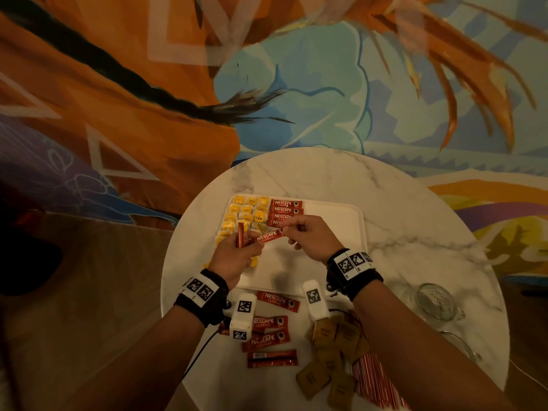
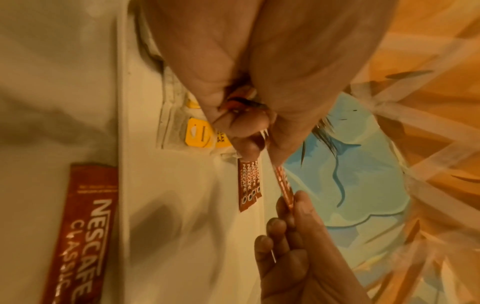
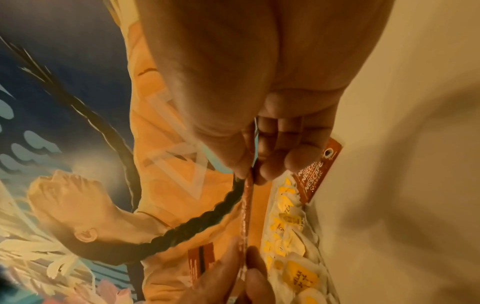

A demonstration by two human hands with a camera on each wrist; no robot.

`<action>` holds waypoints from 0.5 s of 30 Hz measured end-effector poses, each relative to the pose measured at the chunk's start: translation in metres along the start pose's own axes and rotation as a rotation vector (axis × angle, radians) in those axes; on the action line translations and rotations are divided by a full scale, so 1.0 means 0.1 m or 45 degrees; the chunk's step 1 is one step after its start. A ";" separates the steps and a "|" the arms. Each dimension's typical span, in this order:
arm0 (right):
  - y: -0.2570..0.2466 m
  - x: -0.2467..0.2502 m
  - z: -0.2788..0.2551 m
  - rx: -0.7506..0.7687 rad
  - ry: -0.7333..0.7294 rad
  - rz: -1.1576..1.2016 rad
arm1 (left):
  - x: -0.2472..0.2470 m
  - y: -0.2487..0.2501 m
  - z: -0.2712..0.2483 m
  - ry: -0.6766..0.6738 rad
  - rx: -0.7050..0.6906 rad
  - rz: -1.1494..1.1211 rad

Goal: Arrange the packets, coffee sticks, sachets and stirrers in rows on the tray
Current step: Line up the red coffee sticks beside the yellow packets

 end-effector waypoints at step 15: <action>0.37 0.13 -0.15 -0.153 0.032 -0.042 | 0.05 -0.13 -0.03 0.027 0.120 -0.141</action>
Point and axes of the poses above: each hand's wrist, its own z-axis towards the middle knuckle, its own x-axis out of the back of the hand, y = z × x, the point moved 10 cm from there along z, towards the middle knuckle, and after that the axes turned 7 degrees about y, right-handed, at the moved point
